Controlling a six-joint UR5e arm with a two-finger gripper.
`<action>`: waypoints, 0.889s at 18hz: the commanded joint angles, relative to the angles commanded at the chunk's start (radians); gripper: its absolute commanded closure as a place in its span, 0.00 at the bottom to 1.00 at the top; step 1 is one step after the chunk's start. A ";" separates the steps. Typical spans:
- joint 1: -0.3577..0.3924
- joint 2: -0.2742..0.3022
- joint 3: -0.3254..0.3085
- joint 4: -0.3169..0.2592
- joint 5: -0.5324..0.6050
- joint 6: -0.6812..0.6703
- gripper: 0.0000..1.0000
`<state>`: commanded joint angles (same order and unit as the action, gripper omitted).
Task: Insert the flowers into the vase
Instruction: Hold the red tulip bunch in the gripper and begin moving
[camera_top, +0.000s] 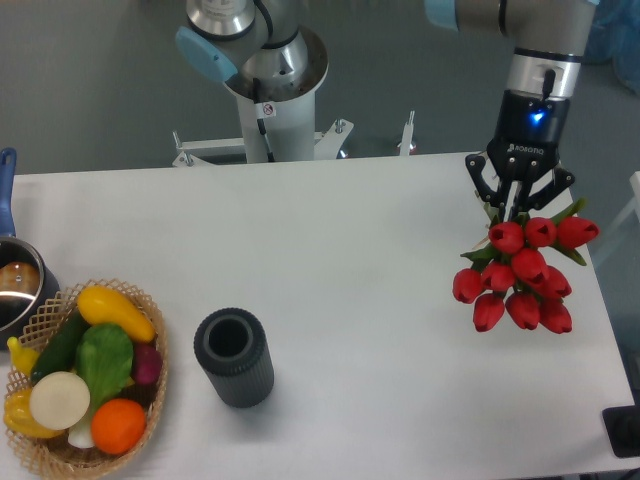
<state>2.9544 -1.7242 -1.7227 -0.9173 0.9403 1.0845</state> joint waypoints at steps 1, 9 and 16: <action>0.000 0.002 0.000 0.000 0.000 0.002 0.82; 0.011 0.009 -0.006 0.002 -0.057 0.000 0.82; -0.050 0.012 -0.008 0.015 -0.312 0.008 0.83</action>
<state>2.9042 -1.7119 -1.7303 -0.9021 0.6281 1.0922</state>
